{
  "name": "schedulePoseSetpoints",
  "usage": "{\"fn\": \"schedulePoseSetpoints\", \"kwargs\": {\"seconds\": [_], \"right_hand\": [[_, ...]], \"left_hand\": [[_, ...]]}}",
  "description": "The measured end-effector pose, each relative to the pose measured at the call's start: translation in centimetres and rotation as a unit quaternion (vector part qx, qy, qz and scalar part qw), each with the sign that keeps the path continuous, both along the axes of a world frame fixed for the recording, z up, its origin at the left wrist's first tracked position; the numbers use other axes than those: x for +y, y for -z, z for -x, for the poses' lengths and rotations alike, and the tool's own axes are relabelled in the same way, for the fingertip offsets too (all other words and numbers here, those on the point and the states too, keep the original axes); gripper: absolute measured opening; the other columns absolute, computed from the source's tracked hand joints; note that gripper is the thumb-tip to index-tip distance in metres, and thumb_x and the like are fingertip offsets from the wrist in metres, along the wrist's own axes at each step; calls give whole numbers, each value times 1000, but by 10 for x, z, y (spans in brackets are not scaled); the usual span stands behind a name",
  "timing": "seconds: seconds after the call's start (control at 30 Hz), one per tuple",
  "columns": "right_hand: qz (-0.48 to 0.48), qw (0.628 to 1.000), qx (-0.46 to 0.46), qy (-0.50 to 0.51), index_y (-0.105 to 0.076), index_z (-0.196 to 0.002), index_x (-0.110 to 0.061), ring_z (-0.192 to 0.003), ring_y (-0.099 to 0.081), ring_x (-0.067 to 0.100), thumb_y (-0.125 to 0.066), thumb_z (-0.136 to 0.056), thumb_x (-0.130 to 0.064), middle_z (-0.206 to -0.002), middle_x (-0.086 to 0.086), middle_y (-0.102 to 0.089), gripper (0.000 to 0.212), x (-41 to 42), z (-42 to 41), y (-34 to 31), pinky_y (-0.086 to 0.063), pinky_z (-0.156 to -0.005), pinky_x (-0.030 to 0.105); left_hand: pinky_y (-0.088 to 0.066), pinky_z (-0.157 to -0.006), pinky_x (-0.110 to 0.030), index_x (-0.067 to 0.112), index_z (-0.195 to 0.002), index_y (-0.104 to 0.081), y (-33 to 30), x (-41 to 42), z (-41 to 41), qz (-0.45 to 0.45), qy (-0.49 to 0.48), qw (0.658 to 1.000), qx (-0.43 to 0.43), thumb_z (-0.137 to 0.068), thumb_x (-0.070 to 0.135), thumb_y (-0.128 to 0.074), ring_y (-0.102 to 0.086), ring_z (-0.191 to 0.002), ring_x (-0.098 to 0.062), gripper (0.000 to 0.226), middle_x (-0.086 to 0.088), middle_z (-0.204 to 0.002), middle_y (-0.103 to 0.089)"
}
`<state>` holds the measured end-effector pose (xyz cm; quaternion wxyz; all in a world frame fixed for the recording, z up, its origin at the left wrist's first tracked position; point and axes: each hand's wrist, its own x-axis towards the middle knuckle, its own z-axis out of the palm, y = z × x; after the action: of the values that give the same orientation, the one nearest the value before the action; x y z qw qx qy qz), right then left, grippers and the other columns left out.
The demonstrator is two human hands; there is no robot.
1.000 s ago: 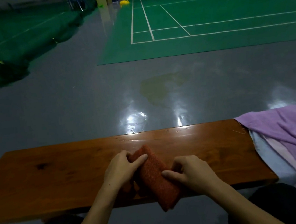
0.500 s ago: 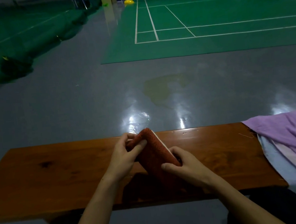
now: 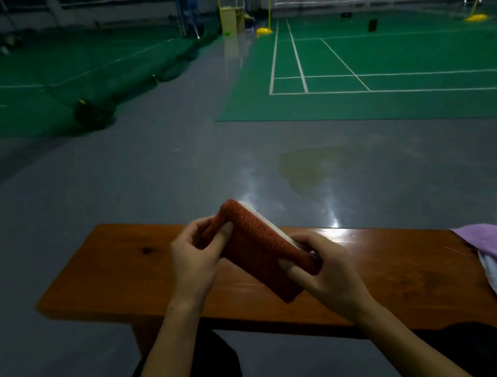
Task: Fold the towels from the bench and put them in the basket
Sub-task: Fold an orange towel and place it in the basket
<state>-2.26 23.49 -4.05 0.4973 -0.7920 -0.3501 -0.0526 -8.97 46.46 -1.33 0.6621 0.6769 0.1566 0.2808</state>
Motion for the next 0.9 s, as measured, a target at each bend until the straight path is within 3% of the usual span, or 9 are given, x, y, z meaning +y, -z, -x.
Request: {"fn": "schedulePoseSetpoints", "kwargs": {"seconds": [0.13,0.3,0.4,0.57,0.67,0.8,0.9], "right_hand": [[-12,999,-29,-31,-72,-121,-21,-93,-71,12,-84,-88,-34,-105,-13,-73,37,48,25,-16,-59,-76,35],[2,993,-32,-117,-71,-114,-30,-84,-68,5,-86,-86,-29,-97,-19,-71,31,125,75,-30,-51,-72,19],[54,978,-12,-200,-68,-114,-30,-81,-66,3,-77,-85,-30,-95,-18,-68,30,174,110,-27,-52,-70,22],[178,930,-5,-320,-63,-115,-29,-78,-62,0,-69,-81,-42,-89,-18,-65,37,252,172,-7,-47,-67,19],[249,895,20,-369,-62,-117,-27,-84,-64,3,-72,-84,-42,-95,-14,-67,37,304,215,17,-55,-74,30],[318,849,55,-420,-64,-116,-25,-93,-66,11,-76,-84,-42,-103,-8,-70,38,362,277,64,-57,-83,36],[358,820,75,-441,-66,-120,-19,-98,-66,15,-79,-84,-39,-106,-6,-69,43,391,319,104,-53,-83,30]], "left_hand": [[-62,-86,-38,16,-107,-77,-6,44,56,-21,-69,997,-25,-85,29,-85,-75,-99,-17,27,-1,-101,-80],[-58,-84,-33,18,-102,-76,-2,106,136,-28,-186,981,-46,-79,33,-87,-74,-93,-15,30,-2,-97,-79],[-58,-77,-27,15,-100,-75,7,138,191,-23,-254,966,-41,-77,29,-88,-72,-84,-9,29,-2,-92,-78],[-56,-71,-21,17,-96,-74,39,188,292,-47,-330,943,13,-80,21,-90,-72,-81,-7,22,2,-87,-78],[-59,-76,-29,20,-96,-75,67,215,357,-38,-375,925,53,-81,24,-90,-74,-87,-15,21,0,-90,-78],[-55,-72,-22,20,-92,-74,107,238,434,-22,-428,898,101,-81,18,-90,-71,-81,-8,20,4,-87,-77],[-55,-73,-25,23,-89,-74,145,247,480,5,-453,879,147,-82,18,-90,-71,-81,-6,18,7,-87,-77]]}}
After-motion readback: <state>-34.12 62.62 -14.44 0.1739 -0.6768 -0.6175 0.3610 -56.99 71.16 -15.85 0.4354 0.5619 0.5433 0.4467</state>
